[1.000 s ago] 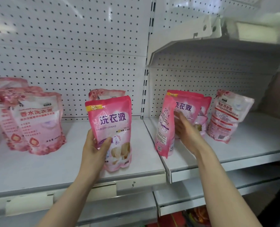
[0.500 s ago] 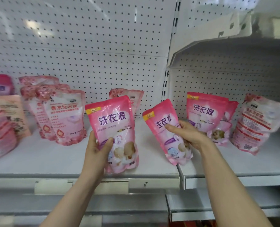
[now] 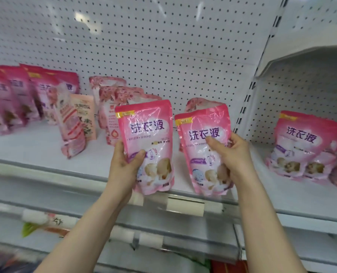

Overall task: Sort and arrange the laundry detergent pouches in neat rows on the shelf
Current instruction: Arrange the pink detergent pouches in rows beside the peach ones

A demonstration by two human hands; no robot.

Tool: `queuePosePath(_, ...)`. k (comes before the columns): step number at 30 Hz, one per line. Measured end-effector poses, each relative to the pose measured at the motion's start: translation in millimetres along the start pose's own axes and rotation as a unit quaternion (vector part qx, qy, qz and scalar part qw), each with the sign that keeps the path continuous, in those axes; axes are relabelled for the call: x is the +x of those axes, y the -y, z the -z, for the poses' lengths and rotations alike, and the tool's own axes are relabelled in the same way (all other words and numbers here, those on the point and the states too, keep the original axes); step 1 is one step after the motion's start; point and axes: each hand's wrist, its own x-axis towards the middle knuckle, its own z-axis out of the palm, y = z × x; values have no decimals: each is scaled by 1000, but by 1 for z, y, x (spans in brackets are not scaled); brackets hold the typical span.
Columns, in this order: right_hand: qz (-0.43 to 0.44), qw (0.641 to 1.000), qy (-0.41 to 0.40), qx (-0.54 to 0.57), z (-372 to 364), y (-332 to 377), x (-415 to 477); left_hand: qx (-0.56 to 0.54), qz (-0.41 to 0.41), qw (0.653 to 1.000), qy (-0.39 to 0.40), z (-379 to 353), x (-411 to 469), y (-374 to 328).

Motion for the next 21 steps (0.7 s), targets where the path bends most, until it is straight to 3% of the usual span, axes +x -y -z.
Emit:
queuePosePath(10, 97, 993, -65, -7, -168, 30, -60, 54, -28, 998, -32, 179, 15, -67)
queuePosePath(14, 123, 991, -55, 6, -239, 40, -78, 50, -48, 996, -57, 248, 22, -95)
queuePosePath(21, 96, 994, 18, 52, -363, 44, -87, 59, -68, 989, -117, 349, 45, -123)
